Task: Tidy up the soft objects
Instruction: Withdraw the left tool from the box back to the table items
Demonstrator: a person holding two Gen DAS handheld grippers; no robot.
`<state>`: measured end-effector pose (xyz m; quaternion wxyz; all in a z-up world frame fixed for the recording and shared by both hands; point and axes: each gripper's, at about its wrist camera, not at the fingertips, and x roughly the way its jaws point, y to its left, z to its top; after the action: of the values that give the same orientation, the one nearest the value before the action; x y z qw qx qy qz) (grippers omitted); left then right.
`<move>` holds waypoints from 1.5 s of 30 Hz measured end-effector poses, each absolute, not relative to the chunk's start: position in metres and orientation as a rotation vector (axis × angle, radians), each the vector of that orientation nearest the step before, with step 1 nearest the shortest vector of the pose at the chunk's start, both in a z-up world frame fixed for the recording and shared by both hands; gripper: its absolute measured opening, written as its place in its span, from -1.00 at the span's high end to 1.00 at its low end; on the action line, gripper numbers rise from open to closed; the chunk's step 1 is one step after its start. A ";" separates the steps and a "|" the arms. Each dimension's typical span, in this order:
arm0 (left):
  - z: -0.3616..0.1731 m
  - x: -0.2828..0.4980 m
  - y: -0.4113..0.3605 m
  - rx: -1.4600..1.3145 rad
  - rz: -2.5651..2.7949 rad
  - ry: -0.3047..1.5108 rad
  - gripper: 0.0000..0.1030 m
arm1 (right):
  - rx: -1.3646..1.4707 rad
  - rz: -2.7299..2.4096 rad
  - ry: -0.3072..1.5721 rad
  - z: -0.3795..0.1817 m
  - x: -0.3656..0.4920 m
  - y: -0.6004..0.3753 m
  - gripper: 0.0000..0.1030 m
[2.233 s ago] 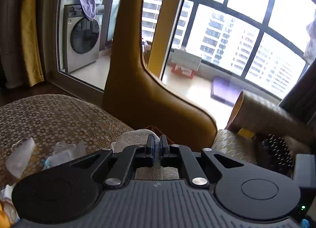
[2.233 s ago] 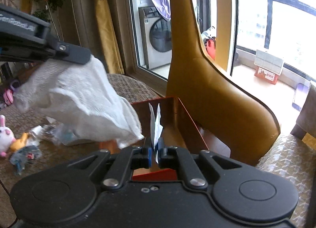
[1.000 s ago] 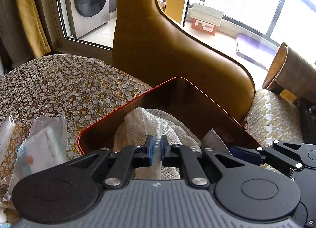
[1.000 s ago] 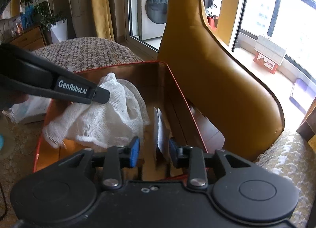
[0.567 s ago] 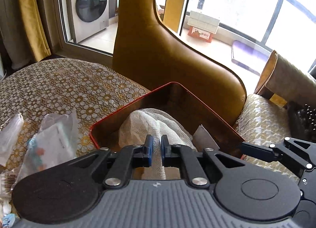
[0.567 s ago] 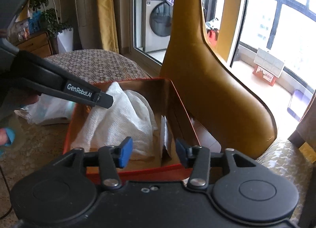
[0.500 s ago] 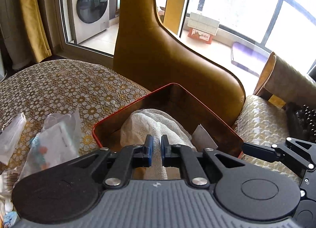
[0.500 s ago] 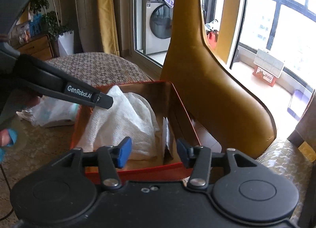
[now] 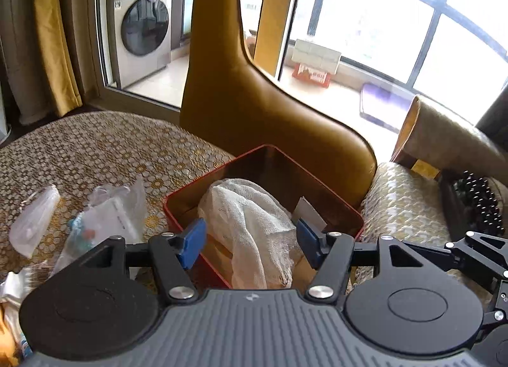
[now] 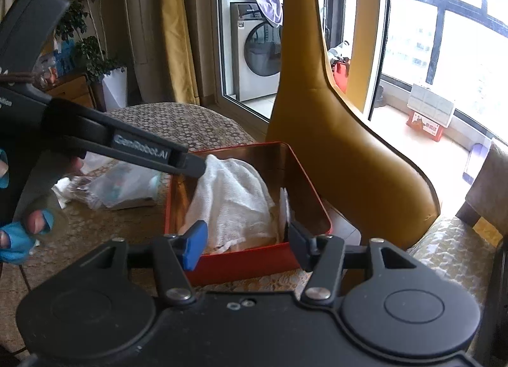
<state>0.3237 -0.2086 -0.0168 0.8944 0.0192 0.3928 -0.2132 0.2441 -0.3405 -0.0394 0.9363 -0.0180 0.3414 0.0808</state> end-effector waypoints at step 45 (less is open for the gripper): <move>0.023 0.169 0.079 -0.104 -0.173 0.596 -0.99 | 0.022 0.457 0.598 -0.012 0.178 -0.159 -0.86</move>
<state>0.1693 0.0788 0.0232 0.9509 -0.0510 0.2931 -0.0852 0.1784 -0.1595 -0.0119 0.9300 0.0107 0.2919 0.2230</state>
